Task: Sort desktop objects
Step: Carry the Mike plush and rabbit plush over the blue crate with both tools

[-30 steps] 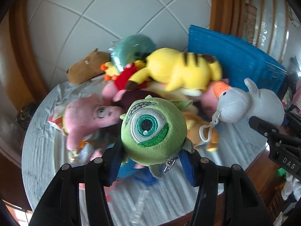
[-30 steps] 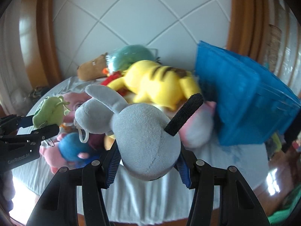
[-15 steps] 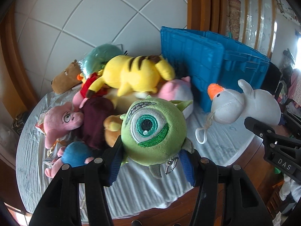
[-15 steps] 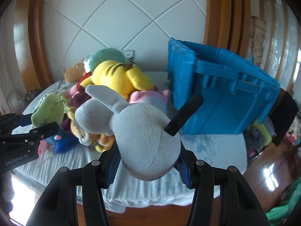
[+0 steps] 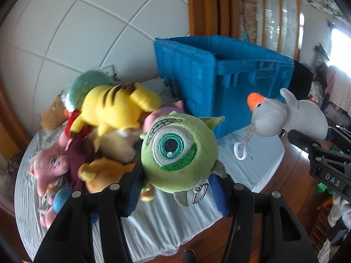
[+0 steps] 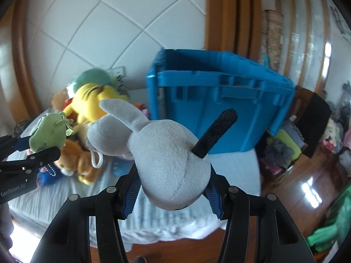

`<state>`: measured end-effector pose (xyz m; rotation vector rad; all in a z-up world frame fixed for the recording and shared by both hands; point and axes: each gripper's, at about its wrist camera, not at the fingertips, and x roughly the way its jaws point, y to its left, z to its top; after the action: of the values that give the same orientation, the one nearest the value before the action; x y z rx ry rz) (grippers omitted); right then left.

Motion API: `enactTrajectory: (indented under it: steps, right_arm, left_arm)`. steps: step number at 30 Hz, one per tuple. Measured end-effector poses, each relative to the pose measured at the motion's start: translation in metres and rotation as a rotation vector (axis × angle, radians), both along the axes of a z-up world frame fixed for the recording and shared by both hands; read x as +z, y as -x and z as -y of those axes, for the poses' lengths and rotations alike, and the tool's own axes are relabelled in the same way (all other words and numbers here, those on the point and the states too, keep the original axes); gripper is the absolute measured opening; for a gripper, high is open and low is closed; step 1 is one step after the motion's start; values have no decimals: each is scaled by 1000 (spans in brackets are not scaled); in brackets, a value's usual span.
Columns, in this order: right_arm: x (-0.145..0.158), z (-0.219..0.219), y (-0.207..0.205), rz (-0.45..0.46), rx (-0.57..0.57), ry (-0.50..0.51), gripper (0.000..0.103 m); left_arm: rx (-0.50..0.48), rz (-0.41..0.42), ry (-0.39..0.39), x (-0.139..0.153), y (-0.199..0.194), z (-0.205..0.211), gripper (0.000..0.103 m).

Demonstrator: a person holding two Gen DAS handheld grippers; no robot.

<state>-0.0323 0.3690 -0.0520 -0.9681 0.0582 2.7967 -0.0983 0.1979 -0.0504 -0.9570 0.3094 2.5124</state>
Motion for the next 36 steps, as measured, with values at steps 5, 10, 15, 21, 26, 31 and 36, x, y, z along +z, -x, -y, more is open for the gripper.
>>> enactTrajectory:
  steps: [5, 10, 15, 21, 26, 31, 36]
  right_arm:
    - [18, -35, 5, -26, -63, -25, 53]
    - [50, -67, 31, -64, -101, -54, 53]
    - [84, -104, 79, -66, -110, -48, 53]
    - [119, -151, 151, -48, -99, -51, 53]
    - [134, -197, 243, 13, -37, -74, 53]
    - [149, -243, 335, 74, 25, -96, 53]
    - [156, -284, 428, 145, 79, -124, 53]
  left_arm:
    - [-76, -41, -6, 21, 21, -44, 55]
    - [-135, -79, -41, 55, 57, -84, 55]
    - [-194, -47, -69, 84, 112, -131, 55]
    - [-160, 54, -75, 97, 185, -185, 55]
    - [-79, 115, -88, 114, 253, -231, 55]
    - [53, 114, -70, 139, 330, -278, 55]
    - [179, 196, -31, 121, 402, -310, 56]
